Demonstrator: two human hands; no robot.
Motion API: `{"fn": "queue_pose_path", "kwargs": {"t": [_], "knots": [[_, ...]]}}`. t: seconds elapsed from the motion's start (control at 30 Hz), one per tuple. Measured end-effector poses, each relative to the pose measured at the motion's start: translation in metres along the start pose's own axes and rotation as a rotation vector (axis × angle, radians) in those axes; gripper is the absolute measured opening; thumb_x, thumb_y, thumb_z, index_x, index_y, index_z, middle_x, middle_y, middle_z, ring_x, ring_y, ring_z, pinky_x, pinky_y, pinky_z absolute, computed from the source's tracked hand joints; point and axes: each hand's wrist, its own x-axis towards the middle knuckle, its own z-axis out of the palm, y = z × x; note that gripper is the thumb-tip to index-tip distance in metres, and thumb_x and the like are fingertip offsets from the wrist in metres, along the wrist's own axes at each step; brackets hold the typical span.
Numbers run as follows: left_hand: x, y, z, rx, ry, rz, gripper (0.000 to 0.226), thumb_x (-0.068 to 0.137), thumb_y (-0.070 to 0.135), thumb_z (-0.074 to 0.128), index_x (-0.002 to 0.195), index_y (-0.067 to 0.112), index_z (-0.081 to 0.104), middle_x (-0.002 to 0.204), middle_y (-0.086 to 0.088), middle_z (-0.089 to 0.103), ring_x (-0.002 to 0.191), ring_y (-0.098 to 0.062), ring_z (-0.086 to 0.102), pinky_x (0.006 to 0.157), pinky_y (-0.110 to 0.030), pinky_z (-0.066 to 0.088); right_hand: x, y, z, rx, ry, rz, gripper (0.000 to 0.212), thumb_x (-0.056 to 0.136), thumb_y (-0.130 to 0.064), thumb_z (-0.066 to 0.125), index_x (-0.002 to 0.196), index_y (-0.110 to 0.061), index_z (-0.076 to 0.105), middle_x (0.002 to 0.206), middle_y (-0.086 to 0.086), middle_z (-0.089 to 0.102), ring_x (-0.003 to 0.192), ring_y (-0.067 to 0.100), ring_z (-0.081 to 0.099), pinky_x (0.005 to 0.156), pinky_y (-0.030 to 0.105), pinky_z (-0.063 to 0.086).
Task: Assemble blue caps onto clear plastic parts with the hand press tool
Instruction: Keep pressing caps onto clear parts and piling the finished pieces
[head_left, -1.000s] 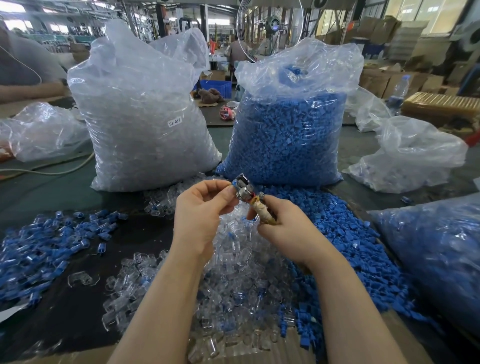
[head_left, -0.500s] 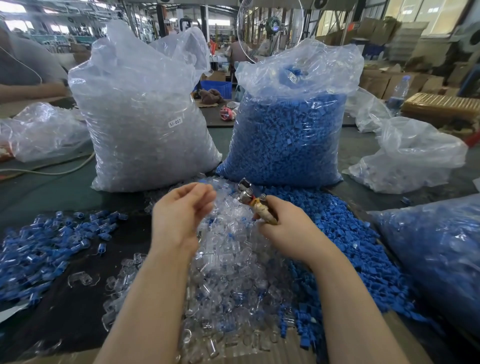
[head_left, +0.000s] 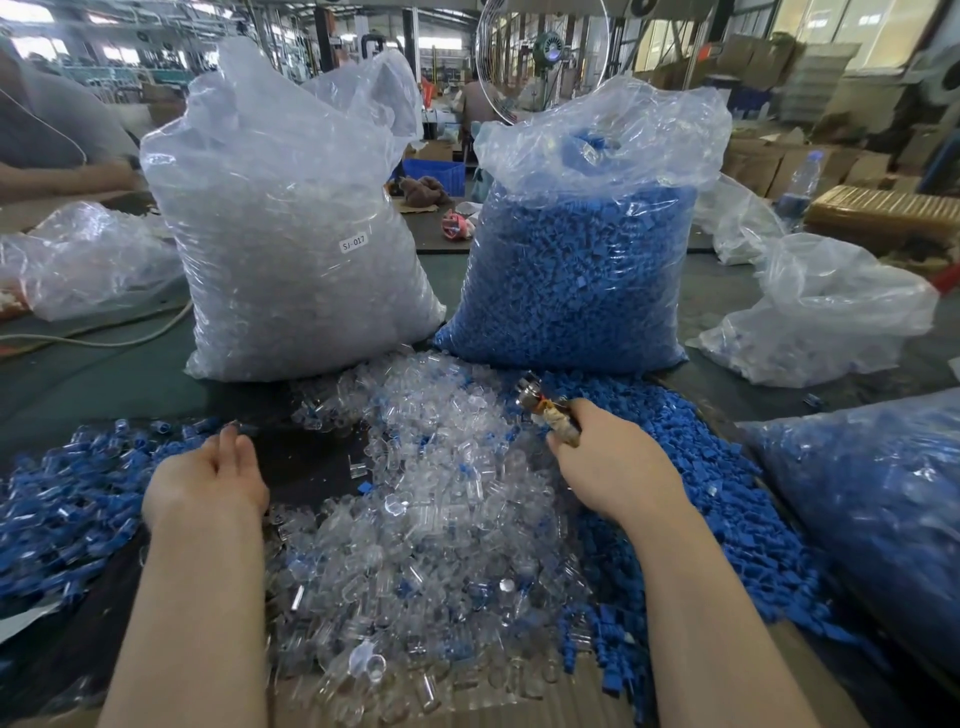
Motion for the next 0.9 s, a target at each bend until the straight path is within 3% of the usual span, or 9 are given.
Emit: {"fn": "queue_pose_path", "kwargs": {"t": [0.07,0.1,0.17,0.23,0.33,0.47,0.6,0.73,0.9], "knots": [[-0.002,0.006,0.006,0.103,-0.075,0.16,0.016,0.102,0.01,0.047,0.108,0.0,0.059,0.125,-0.023,0.061,0.131,-0.035,0.05,0.119,-0.037,0.015,0.0,-0.001,0.002,0.025,0.029,0.024,0.019,0.099,-0.04,0.043,0.108,-0.024,0.048,0.088,-0.002,0.056,0.081,0.024,0.055,0.071,0.039,0.048],[-0.008,0.007,0.01,0.157,-0.11,0.218,0.014,0.101,0.003,0.044,0.105,0.002,0.057,0.127,-0.017,0.061,0.124,-0.025,0.058,0.113,-0.03,0.037,0.001,-0.001,0.003,0.037,0.05,0.042,0.019,0.099,-0.04,0.044,0.106,-0.023,0.049,0.087,-0.001,0.056,0.079,0.024,0.054,0.07,0.039,0.047],[-0.01,0.006,0.022,0.336,-0.116,0.268,0.014,0.098,-0.001,0.047,0.102,0.007,0.058,0.117,-0.008,0.066,0.105,-0.016,0.066,0.092,-0.027,0.053,0.002,0.0,0.004,0.048,0.091,0.083,0.019,0.099,-0.038,0.045,0.101,-0.02,0.049,0.079,-0.002,0.051,0.07,0.021,0.05,0.064,0.036,0.042],[-0.01,0.001,0.022,0.733,-0.165,0.397,0.025,0.094,-0.001,0.055,0.112,0.015,0.062,0.1,0.0,0.067,0.088,-0.01,0.064,0.074,-0.024,0.05,0.003,0.001,0.005,0.035,0.112,0.112,0.017,0.099,-0.034,0.047,0.096,-0.017,0.047,0.073,-0.004,0.045,0.062,0.015,0.044,0.055,0.033,0.033],[-0.007,-0.012,0.017,1.405,-0.346,0.535,0.042,0.088,-0.008,0.056,0.11,0.027,0.065,0.104,0.004,0.065,0.084,-0.007,0.059,0.064,-0.023,0.043,0.002,0.002,0.006,0.014,0.113,0.159,0.014,0.095,-0.026,0.051,0.092,-0.014,0.044,0.075,-0.001,0.043,0.066,0.02,0.044,0.055,0.033,0.03],[0.001,-0.022,0.014,1.906,-0.389,0.56,0.051,0.085,-0.01,0.052,0.109,0.032,0.069,0.098,0.006,0.058,0.077,-0.015,0.061,0.061,-0.027,0.049,0.001,0.0,0.007,-0.03,0.076,0.205,0.016,0.09,-0.019,0.056,0.092,-0.014,0.041,0.083,0.003,0.043,0.072,0.023,0.043,0.058,0.033,0.03],[0.004,-0.021,0.013,1.96,-0.372,0.666,0.026,0.085,0.009,0.072,0.093,0.034,0.07,0.096,0.01,0.066,0.081,-0.006,0.058,0.074,-0.027,0.047,0.001,0.001,0.008,-0.08,0.028,0.238,0.026,0.09,-0.018,0.057,0.074,-0.019,0.036,0.079,0.0,0.041,0.06,0.015,0.038,0.049,0.03,0.027],[0.0,-0.02,0.012,1.96,-0.359,0.707,0.016,0.082,0.022,0.077,0.073,0.032,0.069,0.081,0.012,0.067,0.076,-0.005,0.058,0.061,-0.025,0.042,0.001,0.002,0.009,-0.084,0.016,0.254,0.024,0.09,-0.018,0.057,0.075,-0.017,0.038,0.083,0.002,0.043,0.062,0.016,0.04,0.051,0.029,0.029],[-0.011,-0.025,0.017,1.768,-0.37,0.74,0.014,0.081,0.03,0.077,0.07,0.026,0.07,0.07,0.01,0.068,0.07,-0.009,0.062,0.054,-0.025,0.041,0.0,0.003,0.006,-0.08,-0.002,0.266,0.012,0.09,-0.017,0.056,0.087,-0.015,0.045,0.087,0.004,0.047,0.064,0.018,0.043,0.057,0.032,0.034]]}}
